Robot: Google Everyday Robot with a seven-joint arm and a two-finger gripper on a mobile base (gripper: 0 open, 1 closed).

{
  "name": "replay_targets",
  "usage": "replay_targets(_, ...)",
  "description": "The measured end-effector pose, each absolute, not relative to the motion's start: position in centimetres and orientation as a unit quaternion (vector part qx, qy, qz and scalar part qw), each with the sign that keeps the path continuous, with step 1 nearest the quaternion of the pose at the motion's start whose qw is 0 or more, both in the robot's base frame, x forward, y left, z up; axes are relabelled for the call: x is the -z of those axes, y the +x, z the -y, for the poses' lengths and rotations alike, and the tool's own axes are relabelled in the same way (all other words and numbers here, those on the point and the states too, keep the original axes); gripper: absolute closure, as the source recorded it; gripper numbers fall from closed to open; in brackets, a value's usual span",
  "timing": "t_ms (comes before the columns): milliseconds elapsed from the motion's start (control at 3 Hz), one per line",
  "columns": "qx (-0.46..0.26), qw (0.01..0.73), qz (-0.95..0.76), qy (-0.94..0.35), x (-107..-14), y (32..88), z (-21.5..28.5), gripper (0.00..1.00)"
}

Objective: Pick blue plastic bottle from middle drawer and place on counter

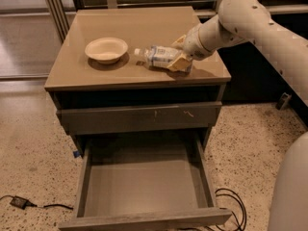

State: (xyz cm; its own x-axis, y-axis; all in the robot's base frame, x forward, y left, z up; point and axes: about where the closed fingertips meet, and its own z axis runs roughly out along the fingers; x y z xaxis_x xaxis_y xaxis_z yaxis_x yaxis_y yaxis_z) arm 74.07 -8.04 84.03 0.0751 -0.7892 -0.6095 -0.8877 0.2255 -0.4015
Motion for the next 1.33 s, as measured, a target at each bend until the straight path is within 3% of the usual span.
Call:
replay_targets(333,-0.063,0.393,-0.677,-0.619,-84.02,74.07,8.03,0.81)
replay_targets(1333,-0.063,0.393,-0.677,-0.619,-84.02,74.07,8.03,0.12)
